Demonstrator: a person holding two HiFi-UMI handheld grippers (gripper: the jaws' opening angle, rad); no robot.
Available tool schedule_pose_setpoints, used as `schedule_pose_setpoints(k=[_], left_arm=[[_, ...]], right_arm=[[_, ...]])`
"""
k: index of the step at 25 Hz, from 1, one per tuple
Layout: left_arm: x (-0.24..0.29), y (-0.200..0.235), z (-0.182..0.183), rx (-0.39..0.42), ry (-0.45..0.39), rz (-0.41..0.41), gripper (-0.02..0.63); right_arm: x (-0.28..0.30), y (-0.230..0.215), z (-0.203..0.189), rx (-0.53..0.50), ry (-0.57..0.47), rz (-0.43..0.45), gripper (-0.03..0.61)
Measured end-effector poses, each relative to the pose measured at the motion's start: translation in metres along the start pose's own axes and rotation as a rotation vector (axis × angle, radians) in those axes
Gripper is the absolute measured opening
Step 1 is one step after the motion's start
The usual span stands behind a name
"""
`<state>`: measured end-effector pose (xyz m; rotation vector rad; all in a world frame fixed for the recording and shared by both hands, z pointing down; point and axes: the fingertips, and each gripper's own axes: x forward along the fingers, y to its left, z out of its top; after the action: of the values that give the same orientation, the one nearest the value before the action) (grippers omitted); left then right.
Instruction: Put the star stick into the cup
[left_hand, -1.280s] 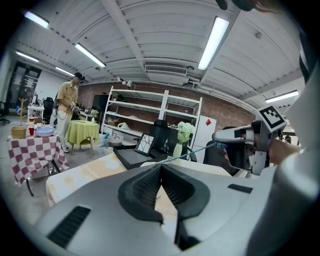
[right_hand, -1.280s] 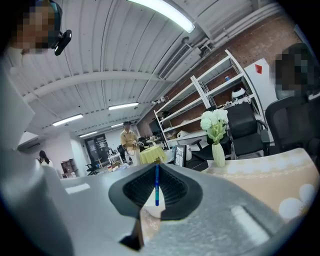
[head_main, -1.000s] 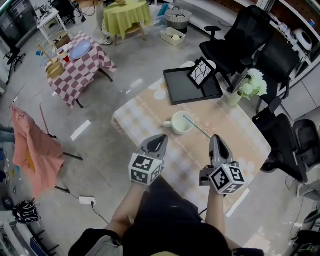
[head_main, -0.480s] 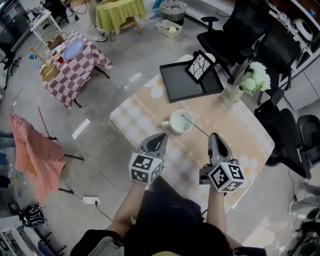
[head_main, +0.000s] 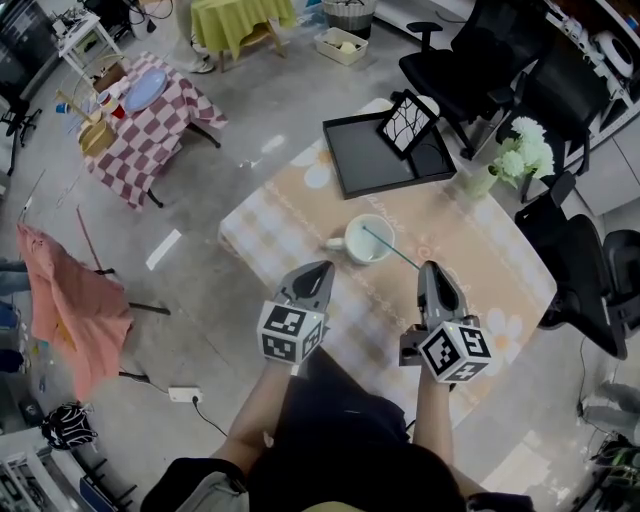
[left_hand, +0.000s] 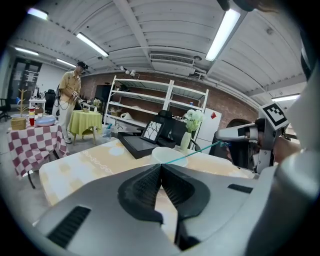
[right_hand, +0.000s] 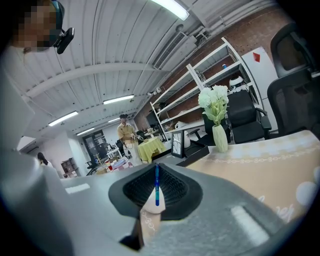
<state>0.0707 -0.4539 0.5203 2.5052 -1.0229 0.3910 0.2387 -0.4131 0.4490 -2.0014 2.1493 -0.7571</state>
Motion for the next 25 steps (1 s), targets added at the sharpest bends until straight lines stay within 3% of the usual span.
schedule_pose_setpoints(k=[25], left_arm=[[0.0033,0.0062,-0.0093,-0.010,-0.003,-0.011,0.011]], right_arm=[[0.0041,0.0051,-0.0096,0.032,-0.005,0.007,0.018]])
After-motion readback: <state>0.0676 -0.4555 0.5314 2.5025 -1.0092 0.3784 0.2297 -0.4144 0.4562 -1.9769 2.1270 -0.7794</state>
